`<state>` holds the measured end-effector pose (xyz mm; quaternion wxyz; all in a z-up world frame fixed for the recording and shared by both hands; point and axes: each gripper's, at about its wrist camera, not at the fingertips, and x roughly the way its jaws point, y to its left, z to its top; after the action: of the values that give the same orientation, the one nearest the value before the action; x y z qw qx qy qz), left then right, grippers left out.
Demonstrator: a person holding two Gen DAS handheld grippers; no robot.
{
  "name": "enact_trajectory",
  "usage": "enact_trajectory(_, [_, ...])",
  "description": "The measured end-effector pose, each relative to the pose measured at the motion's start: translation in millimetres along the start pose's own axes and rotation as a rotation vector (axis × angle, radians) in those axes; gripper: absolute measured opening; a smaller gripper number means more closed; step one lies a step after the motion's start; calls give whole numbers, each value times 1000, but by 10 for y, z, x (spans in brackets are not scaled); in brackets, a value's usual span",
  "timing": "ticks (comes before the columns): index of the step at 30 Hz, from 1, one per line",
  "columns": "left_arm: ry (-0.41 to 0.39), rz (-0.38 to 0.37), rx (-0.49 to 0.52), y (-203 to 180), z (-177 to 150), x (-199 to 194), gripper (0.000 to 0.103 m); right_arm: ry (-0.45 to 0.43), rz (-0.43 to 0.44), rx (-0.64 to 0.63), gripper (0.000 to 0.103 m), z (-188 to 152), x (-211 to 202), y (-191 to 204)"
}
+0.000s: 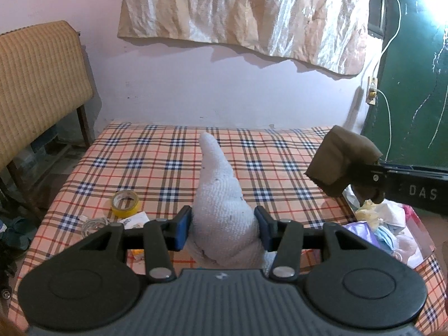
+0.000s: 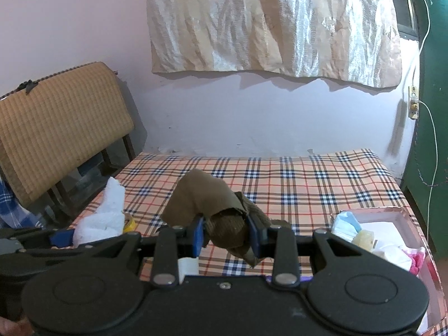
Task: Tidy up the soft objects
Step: 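Lift and carry the white cloth and olive cloth toward the white tray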
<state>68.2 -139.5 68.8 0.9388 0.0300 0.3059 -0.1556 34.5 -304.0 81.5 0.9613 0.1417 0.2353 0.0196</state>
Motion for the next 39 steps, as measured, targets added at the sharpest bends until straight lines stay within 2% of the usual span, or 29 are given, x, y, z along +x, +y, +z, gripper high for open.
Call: enact_trajectory(39, [15, -120, 81, -762, 17, 192, 51, -21, -98, 81, 40, -29, -266, -725])
